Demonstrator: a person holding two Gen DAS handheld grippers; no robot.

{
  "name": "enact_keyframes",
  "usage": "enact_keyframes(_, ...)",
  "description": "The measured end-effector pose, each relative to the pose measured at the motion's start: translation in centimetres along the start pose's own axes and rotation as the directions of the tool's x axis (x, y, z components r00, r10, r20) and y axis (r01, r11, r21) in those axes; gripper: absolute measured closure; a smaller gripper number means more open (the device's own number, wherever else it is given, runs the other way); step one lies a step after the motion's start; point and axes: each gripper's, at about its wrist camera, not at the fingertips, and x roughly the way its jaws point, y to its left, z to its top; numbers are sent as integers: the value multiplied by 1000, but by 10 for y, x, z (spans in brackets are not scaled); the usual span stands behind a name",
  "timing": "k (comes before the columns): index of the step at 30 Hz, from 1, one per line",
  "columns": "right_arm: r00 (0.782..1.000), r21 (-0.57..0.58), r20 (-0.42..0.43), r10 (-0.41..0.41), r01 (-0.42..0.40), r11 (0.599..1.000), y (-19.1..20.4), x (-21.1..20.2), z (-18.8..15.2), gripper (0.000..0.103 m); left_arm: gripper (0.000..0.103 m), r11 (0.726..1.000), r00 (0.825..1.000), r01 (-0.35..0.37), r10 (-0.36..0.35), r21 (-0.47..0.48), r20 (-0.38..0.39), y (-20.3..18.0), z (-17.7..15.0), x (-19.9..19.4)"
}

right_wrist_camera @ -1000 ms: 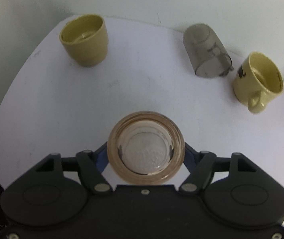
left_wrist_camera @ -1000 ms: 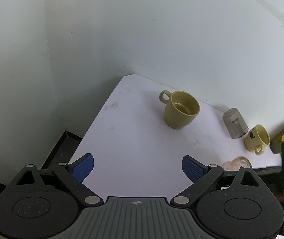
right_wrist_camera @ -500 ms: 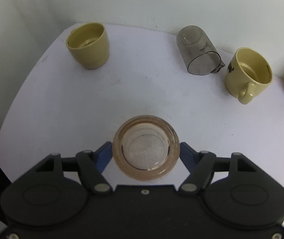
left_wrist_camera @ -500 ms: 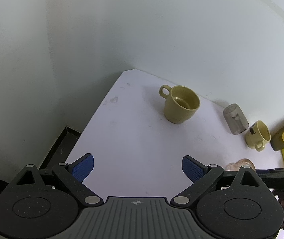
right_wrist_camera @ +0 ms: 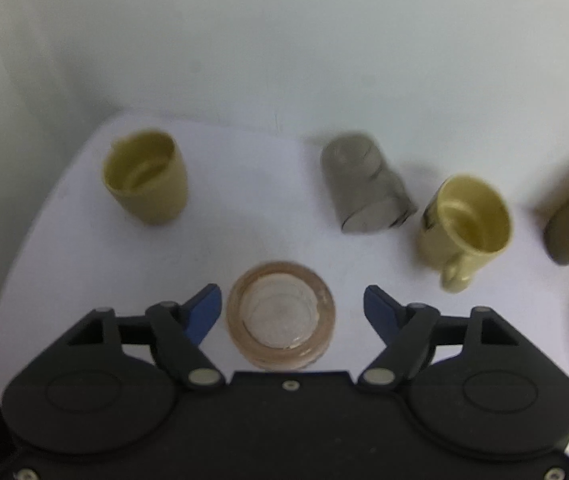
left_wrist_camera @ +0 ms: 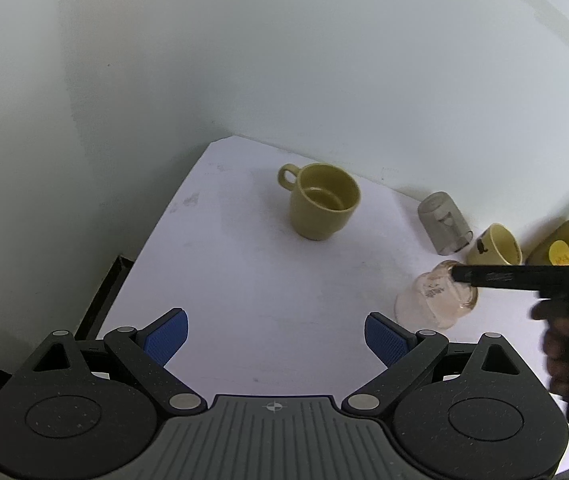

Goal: Flip cup upright

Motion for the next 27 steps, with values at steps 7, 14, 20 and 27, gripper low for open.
enact_keyframes(7,995,105,-46,-88,92,990,-18,-73,-19,0,0,1000,996,-4,5,12,-90,-43,15,5)
enact_keyframes(14,996,93,-88,-32,40,995,-17,-78,-39,0,0,993,987,-60,74,103,-145,-73,7,19)
enact_keyframes(20,996,65,-84,-26,32,997,-13,-81,-38,0,0,986,989,-60,81,158,-127,-93,13,19)
enact_keyframes(27,997,35,-71,-16,18,999,-10,-82,-33,0,0,985,991,-57,75,160,-110,-100,14,19)
